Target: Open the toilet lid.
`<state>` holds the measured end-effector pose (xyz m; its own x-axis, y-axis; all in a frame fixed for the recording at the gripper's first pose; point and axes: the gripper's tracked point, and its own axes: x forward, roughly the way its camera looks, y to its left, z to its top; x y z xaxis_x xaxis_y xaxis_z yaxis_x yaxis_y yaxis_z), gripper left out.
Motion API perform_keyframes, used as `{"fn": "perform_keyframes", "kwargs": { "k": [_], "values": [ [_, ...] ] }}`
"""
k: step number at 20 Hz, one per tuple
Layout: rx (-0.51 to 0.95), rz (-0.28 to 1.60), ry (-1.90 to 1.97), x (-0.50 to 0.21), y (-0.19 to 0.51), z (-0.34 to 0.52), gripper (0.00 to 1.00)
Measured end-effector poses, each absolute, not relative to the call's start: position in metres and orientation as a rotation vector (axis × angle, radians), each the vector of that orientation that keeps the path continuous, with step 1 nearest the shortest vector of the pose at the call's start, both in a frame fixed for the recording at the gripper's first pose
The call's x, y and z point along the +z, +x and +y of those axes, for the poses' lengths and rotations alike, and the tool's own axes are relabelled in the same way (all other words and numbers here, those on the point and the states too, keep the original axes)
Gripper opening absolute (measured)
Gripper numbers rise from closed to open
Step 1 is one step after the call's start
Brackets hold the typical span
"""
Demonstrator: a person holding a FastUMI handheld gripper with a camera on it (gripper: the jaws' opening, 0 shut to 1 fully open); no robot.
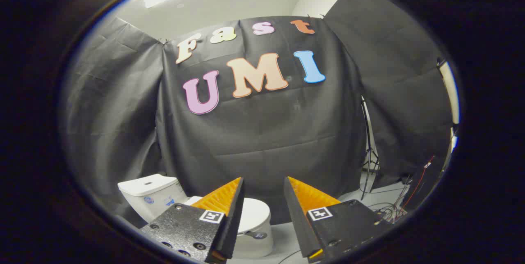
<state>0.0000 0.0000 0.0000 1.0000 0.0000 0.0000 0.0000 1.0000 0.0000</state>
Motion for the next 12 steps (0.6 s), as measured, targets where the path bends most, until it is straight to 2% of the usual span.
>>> {"fn": "perform_keyframes", "kwargs": {
  "k": [12],
  "values": [
    [0.002, -0.014, 0.041, -0.0015, -0.0005, -0.0045, 0.60]
  ]
}}
